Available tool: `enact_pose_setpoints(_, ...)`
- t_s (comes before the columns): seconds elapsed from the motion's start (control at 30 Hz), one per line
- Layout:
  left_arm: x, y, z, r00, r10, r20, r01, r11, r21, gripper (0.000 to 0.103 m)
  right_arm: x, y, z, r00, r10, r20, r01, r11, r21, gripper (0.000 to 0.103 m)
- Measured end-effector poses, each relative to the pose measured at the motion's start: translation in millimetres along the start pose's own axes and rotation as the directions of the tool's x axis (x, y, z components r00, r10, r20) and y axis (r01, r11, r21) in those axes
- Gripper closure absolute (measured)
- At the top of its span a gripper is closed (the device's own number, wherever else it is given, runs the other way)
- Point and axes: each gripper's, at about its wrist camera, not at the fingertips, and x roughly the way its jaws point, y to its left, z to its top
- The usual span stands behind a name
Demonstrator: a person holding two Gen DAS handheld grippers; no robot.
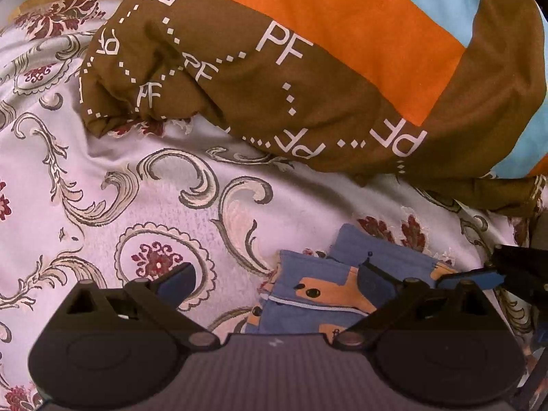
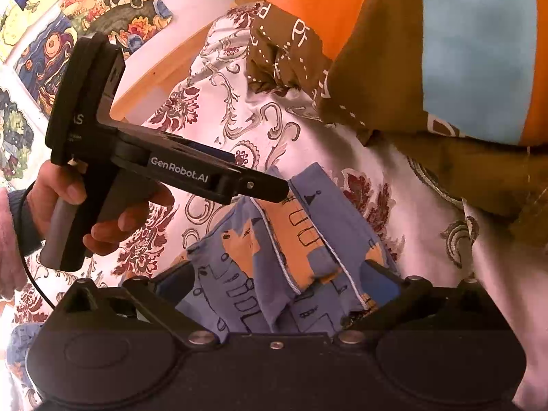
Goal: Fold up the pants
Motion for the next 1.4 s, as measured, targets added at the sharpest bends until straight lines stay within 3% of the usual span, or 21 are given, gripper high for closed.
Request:
enact_pose_setpoints(0.13, -1.9, -0.8, 1.2, 1.000, 0.006, -0.006, -0.006, 1.000, 0.002, 0.000, -0.7, 2.4, -0.9, 0.999, 0.034, 0.008, -0.034, 0.999, 0.003, 0.001)
enact_pose_setpoints(0.23, -3.3, 2.3, 5.0, 1.000, -0.006, -0.016, 0.006, 1.000, -0.012, 0.000, -1.3, -2.2, 0.2, 0.997, 0.081, 0.012, -0.081, 0.994, 0.068, 0.001)
enact_pose_setpoints(0.53, -2.8, 5.3, 10.4, 0.996, -0.077, -0.048, 0.075, 0.996, -0.041, 0.000, -5.7, -23.9, 3.1, 0.993, 0.113, 0.045, -0.120, 0.963, 0.241, 0.001)
enact_pose_setpoints(0.7, -5.9, 0.9, 11.6, 0.996, -0.083, -0.034, 0.083, 0.997, -0.007, 0.014, -3.6, -24.7, 2.2, 0.989, 0.138, 0.048, -0.146, 0.953, 0.267, 0.003)
enact_pose_setpoints(0.83, -5.7, 1.6, 12.0, 0.995, -0.095, -0.044, 0.094, 0.995, -0.015, 0.028, -4.2, -28.5, 2.5, 0.995, 0.078, 0.055, -0.091, 0.954, 0.286, 0.023)
enact_pose_setpoints(0.9, -5.3, 1.4, 11.7, 0.995, -0.087, -0.044, 0.086, 0.996, -0.016, 0.041, -2.8, -28.1, 2.0, 0.998, 0.042, 0.043, -0.052, 0.960, 0.275, 0.034)
enact_pose_setpoints(0.97, -3.1, 1.1, 11.6, 0.996, -0.070, -0.056, 0.069, 0.998, -0.013, 0.051, -1.0, -26.4, 1.7, 1.000, -0.006, 0.029, -0.002, 0.968, 0.252, 0.057)
enact_pose_setpoints(1.03, -1.9, 0.8, 11.3, 0.996, -0.062, -0.068, 0.062, 0.998, -0.014, 0.055, 1.9, -26.3, 1.0, 0.999, -0.044, 0.017, 0.039, 0.970, 0.239, 0.071)
enact_pose_setpoints(1.13, -2.2, 0.5, 11.2, 0.996, -0.072, -0.060, 0.070, 0.997, -0.030, 0.071, 3.2, -26.5, 0.1, 0.998, -0.066, 0.009, 0.062, 0.972, 0.228, 0.086)
enact_pose_setpoints(1.2, -3.7, -2.2, 11.9, 0.998, -0.040, -0.046, 0.039, 0.999, -0.023, 0.087, 2.4, -25.1, -0.5, 0.997, -0.077, 0.015, 0.072, 0.976, 0.208, 0.091)
enact_pose_setpoints(1.3, -8.4, -6.6, 13.2, 1.000, 0.021, -0.016, -0.021, 1.000, -0.001, 0.094, -3.0, -19.6, -0.5, 0.994, -0.096, 0.047, 0.087, 0.981, 0.171, 0.097)
enact_pose_setpoints(1.4, -16.9, -11.4, 13.1, 1.000, 0.012, 0.013, -0.012, 1.000, -0.001, 0.097, -12.2, -14.2, -0.2, 0.990, -0.103, 0.091, 0.091, 0.988, 0.127, 0.097)
